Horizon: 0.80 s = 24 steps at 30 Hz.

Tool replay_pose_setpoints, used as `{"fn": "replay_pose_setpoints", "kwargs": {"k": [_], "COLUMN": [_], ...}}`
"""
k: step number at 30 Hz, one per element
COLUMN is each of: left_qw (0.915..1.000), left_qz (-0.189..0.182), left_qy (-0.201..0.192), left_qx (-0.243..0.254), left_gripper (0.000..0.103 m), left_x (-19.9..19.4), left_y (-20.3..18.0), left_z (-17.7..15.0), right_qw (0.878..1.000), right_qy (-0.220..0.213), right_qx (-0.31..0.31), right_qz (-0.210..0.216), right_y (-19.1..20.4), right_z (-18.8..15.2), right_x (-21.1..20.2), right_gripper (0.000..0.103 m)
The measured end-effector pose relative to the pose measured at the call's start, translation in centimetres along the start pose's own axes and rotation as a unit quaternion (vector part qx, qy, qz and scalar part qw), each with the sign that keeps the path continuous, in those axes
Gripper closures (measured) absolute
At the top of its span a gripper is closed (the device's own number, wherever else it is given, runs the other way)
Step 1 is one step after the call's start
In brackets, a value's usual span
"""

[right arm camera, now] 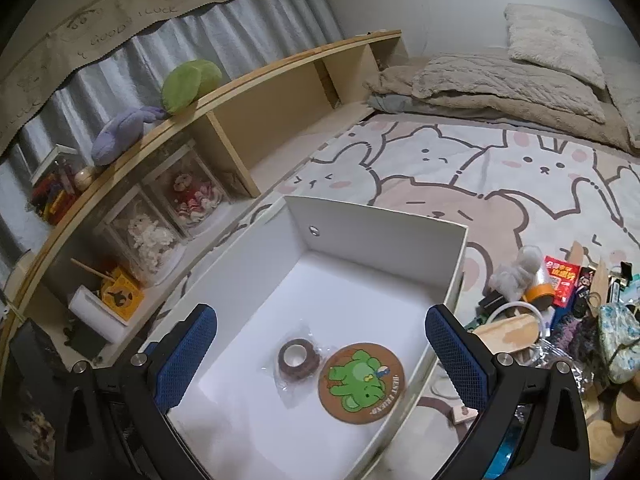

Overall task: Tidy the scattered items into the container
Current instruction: 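Withdraw both tools from the box back toward the clutter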

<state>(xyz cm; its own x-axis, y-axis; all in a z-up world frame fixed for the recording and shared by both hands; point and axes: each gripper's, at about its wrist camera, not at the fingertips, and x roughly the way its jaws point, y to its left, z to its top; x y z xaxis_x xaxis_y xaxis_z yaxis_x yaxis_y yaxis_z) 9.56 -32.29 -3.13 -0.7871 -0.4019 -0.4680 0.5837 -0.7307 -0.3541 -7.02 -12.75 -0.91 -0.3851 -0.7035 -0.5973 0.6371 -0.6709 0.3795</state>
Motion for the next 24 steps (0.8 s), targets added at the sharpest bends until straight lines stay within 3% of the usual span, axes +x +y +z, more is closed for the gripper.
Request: {"fn": "replay_pose_setpoints", "kwargs": {"k": [10, 24], "left_qw": [1.0, 0.9998], "left_qz": [0.004, 0.006], "left_qy": [-0.001, -0.006], "left_qx": [0.004, 0.018], "left_gripper": [0.0, 0.0], "left_x": [-0.1, -0.6], "left_y": [-0.2, -1.1], "left_z": [0.0, -0.2], "right_qw": [1.0, 0.999], "right_qy": [0.002, -0.029], "right_qx": [-0.004, -0.008], "right_qz": [0.002, 0.012], "right_y": [-0.5, -1.4], "right_z": [-0.6, -0.7], "right_x": [0.0, -2.2], "right_gripper": [0.0, 0.0]}}
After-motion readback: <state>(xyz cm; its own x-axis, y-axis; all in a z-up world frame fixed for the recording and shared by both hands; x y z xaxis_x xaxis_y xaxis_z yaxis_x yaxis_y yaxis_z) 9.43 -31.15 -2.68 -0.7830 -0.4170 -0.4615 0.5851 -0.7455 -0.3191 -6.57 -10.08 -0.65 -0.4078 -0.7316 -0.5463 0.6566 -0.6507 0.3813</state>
